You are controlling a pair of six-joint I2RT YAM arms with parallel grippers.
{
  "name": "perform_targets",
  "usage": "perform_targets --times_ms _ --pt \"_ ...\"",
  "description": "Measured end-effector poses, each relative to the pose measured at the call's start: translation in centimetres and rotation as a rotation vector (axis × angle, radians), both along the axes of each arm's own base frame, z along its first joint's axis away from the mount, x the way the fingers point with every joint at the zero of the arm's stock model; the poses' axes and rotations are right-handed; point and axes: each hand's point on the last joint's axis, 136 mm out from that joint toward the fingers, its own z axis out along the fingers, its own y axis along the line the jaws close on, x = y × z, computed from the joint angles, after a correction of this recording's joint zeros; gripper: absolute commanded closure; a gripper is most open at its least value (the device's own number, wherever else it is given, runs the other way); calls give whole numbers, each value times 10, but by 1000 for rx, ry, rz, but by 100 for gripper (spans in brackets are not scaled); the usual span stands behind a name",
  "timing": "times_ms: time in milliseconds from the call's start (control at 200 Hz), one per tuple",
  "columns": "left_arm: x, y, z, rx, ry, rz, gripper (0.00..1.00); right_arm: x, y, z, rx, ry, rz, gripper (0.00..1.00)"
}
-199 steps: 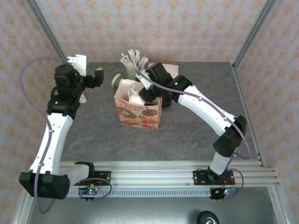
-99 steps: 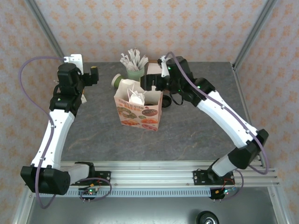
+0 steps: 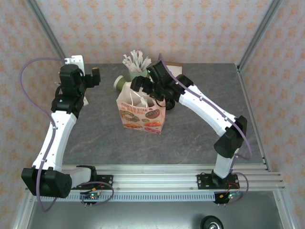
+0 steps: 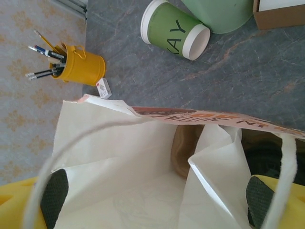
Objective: Pack the takeout coffee
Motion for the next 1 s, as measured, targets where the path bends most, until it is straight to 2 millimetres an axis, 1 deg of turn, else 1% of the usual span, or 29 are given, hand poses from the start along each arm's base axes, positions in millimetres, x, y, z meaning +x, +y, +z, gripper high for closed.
perform_targets --times_ms 160,250,335,400,435,500,565,621,631,646,666,681,696,701,721,746,766,781,791,811,816,826,841,856,866,891,911,956,1001 --pt "-2 0 0 0 -1 1 0 16 13 10 52 -50 -19 1" --pt "-5 3 1 4 -7 17 0 21 18 22 84 -96 -10 1" --pt "-11 9 1 7 -11 50 0 24 19 39 107 -157 2 1" --pt "-14 17 1 8 -15 87 0 24 15 59 128 -223 1 1" --pt "-16 21 1 8 -17 113 0 22 8 72 141 -270 -9 1" --pt "-19 28 0 11 -17 155 0 16 -13 95 148 -357 -53 0" --pt "-23 35 -6 12 -9 197 0 10 -45 113 131 -444 -135 0" --pt "-29 42 -14 17 3 239 0 6 -83 123 91 -512 -245 0" --pt "-30 42 -16 18 5 243 0 5 -87 123 85 -516 -258 0" --pt "-32 45 -20 21 11 258 0 6 -103 124 64 -535 -305 0" --pt "-35 47 -24 21 17 271 0 5 -115 123 45 -548 -342 0" --pt "-38 50 -29 25 26 286 0 6 -132 122 20 -561 -389 0" --pt "-40 52 -33 25 30 299 0 6 -142 119 4 -568 -419 0" --pt "-41 52 -34 25 32 301 0 6 -149 118 -9 -572 -439 0" --pt "-45 55 -40 31 42 318 0 7 -165 114 -36 -583 -482 0" --pt "-49 58 -48 35 55 333 0 8 -192 104 -94 -589 -554 0" --pt "-53 61 -55 38 65 348 0 9 -208 97 -124 -592 -592 0" --pt "-56 63 -61 40 75 356 0 10 -226 88 -168 -591 -637 0" --pt "-58 64 -65 42 82 362 0 11 -233 85 -184 -592 -654 0" --pt "-62 66 -75 43 95 372 0 11 -251 72 -232 -585 -693 0" --pt "-63 66 -76 44 98 373 0 11 -259 68 -254 -583 -711 0" --pt "-64 67 -81 43 103 377 0 12 -266 64 -268 -582 -724 0" --pt "-67 68 -88 41 114 382 0 12 -277 53 -302 -570 -745 0" --pt "-69 70 -96 41 125 387 0 12 -294 40 -355 -557 -777 0" --pt "-70 70 -99 40 130 389 0 11 -299 35 -370 -550 -787 0" --pt "-73 72 -112 37 147 395 0 10 -322 13 -444 -517 -821 0" --pt "-76 73 -123 33 162 398 0 10 -333 -2 -484 -492 -831 0" --pt "-80 74 -147 21 197 400 0 6 -365 -41 -587 -420 -857 0" --pt "-81 74 -171 5 229 395 0 1 -388 -75 -646 -354 -861 0"
